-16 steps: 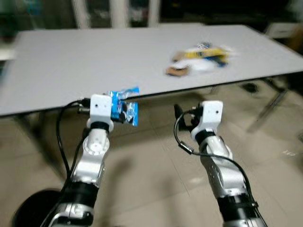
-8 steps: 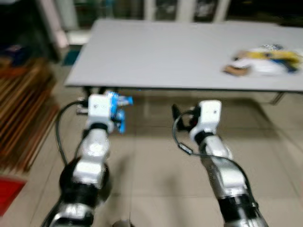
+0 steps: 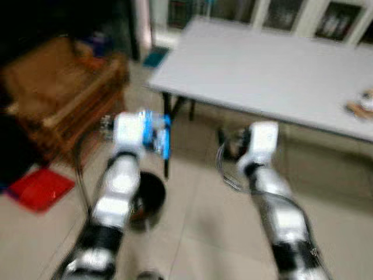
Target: Picking trash to rubbish bin
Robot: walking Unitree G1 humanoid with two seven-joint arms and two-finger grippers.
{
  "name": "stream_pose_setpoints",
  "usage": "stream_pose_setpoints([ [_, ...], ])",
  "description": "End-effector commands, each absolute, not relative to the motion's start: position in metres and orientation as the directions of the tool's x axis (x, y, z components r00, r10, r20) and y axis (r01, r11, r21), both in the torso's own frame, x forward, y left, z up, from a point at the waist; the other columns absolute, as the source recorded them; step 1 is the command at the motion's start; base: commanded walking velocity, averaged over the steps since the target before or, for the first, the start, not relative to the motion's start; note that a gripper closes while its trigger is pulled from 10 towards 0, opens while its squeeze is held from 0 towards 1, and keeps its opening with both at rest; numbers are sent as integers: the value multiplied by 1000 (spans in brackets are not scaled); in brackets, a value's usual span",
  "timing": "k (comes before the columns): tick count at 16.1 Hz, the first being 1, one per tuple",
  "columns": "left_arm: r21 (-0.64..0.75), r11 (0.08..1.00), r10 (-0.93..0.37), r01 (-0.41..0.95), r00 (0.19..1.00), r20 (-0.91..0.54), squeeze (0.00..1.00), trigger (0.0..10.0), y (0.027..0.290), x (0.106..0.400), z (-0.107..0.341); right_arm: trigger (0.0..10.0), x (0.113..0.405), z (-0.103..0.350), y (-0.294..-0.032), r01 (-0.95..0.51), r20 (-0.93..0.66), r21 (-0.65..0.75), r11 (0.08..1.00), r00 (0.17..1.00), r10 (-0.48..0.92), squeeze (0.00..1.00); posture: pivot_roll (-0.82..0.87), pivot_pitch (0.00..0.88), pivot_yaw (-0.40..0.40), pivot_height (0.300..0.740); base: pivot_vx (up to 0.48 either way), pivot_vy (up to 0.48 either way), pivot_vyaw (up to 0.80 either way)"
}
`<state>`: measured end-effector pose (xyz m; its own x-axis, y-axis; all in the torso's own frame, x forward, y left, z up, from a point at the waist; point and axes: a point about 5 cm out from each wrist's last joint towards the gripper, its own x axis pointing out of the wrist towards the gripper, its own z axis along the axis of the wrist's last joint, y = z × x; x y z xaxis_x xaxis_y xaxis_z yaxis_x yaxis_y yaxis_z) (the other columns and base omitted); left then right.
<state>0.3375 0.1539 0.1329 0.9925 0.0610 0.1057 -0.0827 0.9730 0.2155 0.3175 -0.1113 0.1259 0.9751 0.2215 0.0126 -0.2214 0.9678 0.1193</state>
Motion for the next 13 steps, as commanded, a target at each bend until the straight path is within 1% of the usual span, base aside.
stream_pose_setpoints([
  [1,200,978,41,-63,993,112,0,10000,147,338,135,10000,317,127,-116,-220,11,114,969,975,220,0,-24,62,-40,740,0,0,800],
  [6,197,979,38,-58,994,107,0,10000,146,337,134,10000,316,125,-115,-228,4,115,967,973,229,0,-24,62,-43,740,0,0,800],
  [10,149,989,16,-27,997,79,0,10000,144,336,128,10000,316,120,-113,-241,-17,112,964,970,244,0,-26,65,-44,740,0,0,0],
  [13,159,987,-7,-7,996,89,0,10000,141,336,131,10000,316,121,-112,-250,-18,119,961,967,254,0,-21,65,-46,740,0,0,0],
])
